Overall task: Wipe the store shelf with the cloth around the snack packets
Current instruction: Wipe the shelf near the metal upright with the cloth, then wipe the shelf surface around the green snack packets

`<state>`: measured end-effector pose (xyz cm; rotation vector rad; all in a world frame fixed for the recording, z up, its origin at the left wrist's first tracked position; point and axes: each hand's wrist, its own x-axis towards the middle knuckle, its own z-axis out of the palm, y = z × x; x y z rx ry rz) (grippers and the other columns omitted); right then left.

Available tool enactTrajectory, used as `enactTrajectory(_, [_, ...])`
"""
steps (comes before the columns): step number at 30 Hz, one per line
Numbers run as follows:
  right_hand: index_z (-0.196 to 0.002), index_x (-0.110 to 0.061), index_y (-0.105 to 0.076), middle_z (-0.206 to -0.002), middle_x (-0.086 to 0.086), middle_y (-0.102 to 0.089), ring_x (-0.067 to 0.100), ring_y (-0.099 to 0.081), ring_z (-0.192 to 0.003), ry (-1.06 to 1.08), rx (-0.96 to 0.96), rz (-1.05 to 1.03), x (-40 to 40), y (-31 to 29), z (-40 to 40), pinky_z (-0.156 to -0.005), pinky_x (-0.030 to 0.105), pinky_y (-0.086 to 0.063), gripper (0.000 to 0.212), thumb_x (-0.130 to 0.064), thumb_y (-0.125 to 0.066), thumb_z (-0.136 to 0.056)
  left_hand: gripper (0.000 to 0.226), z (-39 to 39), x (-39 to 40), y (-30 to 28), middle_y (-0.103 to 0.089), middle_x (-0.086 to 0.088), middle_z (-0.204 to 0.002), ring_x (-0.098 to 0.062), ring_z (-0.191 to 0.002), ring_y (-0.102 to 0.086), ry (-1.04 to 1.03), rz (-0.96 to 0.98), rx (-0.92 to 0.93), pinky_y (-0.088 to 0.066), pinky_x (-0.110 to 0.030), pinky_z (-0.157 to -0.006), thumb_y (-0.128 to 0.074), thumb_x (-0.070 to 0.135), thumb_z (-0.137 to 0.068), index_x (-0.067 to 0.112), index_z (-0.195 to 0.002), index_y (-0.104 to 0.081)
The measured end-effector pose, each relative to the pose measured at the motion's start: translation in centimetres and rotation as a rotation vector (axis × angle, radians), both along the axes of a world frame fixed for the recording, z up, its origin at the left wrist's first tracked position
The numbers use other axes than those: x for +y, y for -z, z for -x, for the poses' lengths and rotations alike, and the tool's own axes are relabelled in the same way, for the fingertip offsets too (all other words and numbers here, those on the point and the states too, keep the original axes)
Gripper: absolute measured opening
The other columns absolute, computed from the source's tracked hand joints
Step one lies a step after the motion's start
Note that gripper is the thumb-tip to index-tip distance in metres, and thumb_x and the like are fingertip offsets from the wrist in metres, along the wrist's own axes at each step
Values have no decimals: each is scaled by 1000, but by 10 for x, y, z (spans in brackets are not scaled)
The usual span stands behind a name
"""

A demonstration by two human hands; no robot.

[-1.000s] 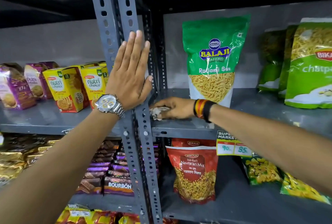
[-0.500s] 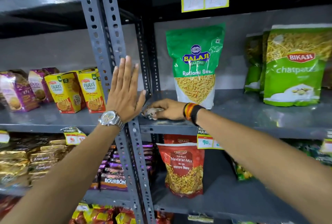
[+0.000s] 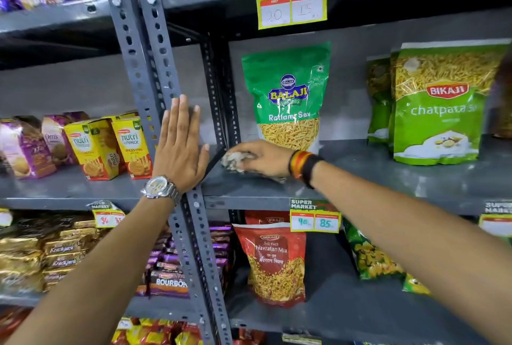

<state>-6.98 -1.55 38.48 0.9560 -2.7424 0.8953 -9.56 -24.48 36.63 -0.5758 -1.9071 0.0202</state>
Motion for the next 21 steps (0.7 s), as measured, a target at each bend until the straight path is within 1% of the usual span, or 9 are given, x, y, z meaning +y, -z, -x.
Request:
enactTrajectory(2, [-124,-13,-60,-121,6,-66,16,-60,-104,32,-39,-34,-25,16,15,-88,17,-46,32,-19,-60,-92,73,1,-1,1,-2,-28,-164,-38,-153,2,-1,-1,-2,-10,-57,-122,-40,27,-96,-2,-156,-10])
enactTrajectory(3, [-124,-13,-60,-122,6,-66,17,-59,-105,45,-54,-45,-33,23,17,-87,18,-45,32,-19,-60,-92,73,1,-1,1,-1,-28,-164,-38,-153,2,-4,1,-4,-11,-58,-122,-40,27,-96,-2,-156,-10])
enactTrajectory(7, [-127,-16,-58,-116,-6,-64,8,-57,-102,-72,-124,-60,-20,27,-3,-84,-1,-39,34,-19,-60,-94,74,0,-2,0,0,-28,-164,-39,-153,2,-10,11,-4,-11,-58,-122,-41,27,-96,-2,-156,-9])
enactTrajectory(9, [-128,-21,-58,-122,-8,-65,7,-60,-108,-149,-160,-78,2,23,-20,-96,11,-41,34,-24,-60,-94,73,2,-3,1,0,-27,-164,-39,-153,2,-13,20,1,-11,-58,-122,-41,27,-97,-2,-156,-9])
enactTrajectory(11, [-127,-23,-58,-124,-7,-66,8,-61,-113,-169,-114,-32,25,19,-32,-102,22,-44,33,-25,-59,-94,73,3,-3,1,-1,-27,-164,-40,-153,2,-12,29,2,-9,-57,-123,-41,27,-97,-2,-156,-9])
enactTrajectory(14, [-125,-21,-60,-122,-3,-68,12,-62,-114,-84,-9,119,41,17,-25,-103,29,-48,32,-16,-60,-93,73,5,-3,1,-2,-27,-164,-40,-153,1,-15,26,11,-9,-57,-123,-40,27,-97,-1,-157,-10])
enactTrajectory(16, [-124,-22,-60,-122,-2,-68,15,-61,-114,12,20,95,48,23,-16,-104,35,-46,32,-15,-59,-94,73,4,-3,0,-1,-27,-164,-40,-153,1,-12,21,5,-9,-58,-123,-40,26,-96,-1,-157,-9])
enactTrajectory(19, [-128,-16,-58,-127,2,-64,14,-57,-116,104,-9,48,58,39,-14,-106,32,-42,33,-15,-56,-95,73,-1,-2,0,0,-27,-164,-39,-153,3,-17,21,-18,-9,-58,-122,-39,26,-96,-1,-157,-9])
enactTrajectory(21, [-129,-14,-57,-130,3,-62,14,-55,-117,113,-3,57,66,40,-22,-102,27,-41,33,-14,-56,-96,74,-5,-2,0,1,-27,-164,-37,-153,5,-37,15,-41,-8,-57,-123,-38,28,-97,0,-157,-7])
